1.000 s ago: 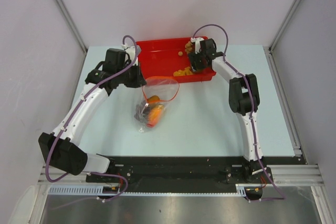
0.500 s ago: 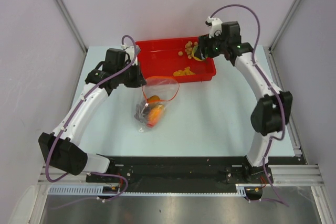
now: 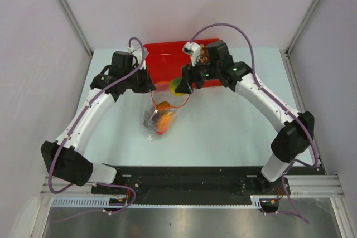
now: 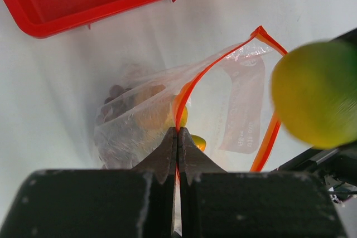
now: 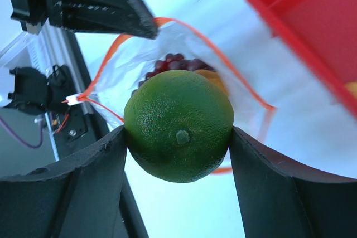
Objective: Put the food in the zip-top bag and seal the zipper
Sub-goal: Place the fake fruit in the zipper food storage bag.
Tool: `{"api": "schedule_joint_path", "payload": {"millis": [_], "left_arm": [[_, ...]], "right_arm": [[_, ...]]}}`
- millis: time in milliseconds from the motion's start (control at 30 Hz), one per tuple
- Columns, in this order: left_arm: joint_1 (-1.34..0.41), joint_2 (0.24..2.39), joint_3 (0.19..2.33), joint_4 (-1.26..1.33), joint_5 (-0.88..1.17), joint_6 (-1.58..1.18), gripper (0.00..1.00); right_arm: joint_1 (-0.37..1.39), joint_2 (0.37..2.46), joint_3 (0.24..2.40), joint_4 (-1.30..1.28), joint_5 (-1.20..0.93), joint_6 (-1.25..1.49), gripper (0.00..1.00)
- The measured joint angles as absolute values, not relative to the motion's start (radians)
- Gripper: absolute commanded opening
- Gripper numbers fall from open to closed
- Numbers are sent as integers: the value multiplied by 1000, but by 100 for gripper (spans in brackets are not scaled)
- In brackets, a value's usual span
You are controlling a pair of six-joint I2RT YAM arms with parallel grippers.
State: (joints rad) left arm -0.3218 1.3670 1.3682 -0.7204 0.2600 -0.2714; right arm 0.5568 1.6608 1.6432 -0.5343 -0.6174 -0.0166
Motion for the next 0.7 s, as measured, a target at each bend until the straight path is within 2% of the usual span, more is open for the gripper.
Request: {"api": "schedule_joint_path", "payload": {"millis": [67, 100, 133, 233, 467, 567, 633, 700], "left_arm": [[-322, 1367, 1368, -720, 262, -271, 0], [-321, 1367, 1368, -720, 264, -272, 0], [-319, 1367, 1368, -720, 266, -272, 0], [-314, 1367, 1368, -720, 268, -273, 0], [-303, 1367, 1368, -720, 279, -273, 0], [-302, 1367, 1368, -720, 289, -274, 0], [-302, 1367, 1368, -720, 294, -274, 0], [-302, 1367, 1368, -720, 295, -280, 0]], "right_arm": [[593, 1680, 1644, -534, -617, -15, 48], [616, 1694, 1644, -534, -614, -15, 54], [629, 1707, 1644, -534, -611, -14, 74], [669, 1755, 1658, -547, -591, -11, 99], [653, 1810, 1704, -561, -546, 15, 100], [586, 1809, 1728, -516, -540, 32, 100], [518, 1809, 1734, -468, -531, 28, 92], [449, 1809, 1734, -424, -509, -2, 93]]}}
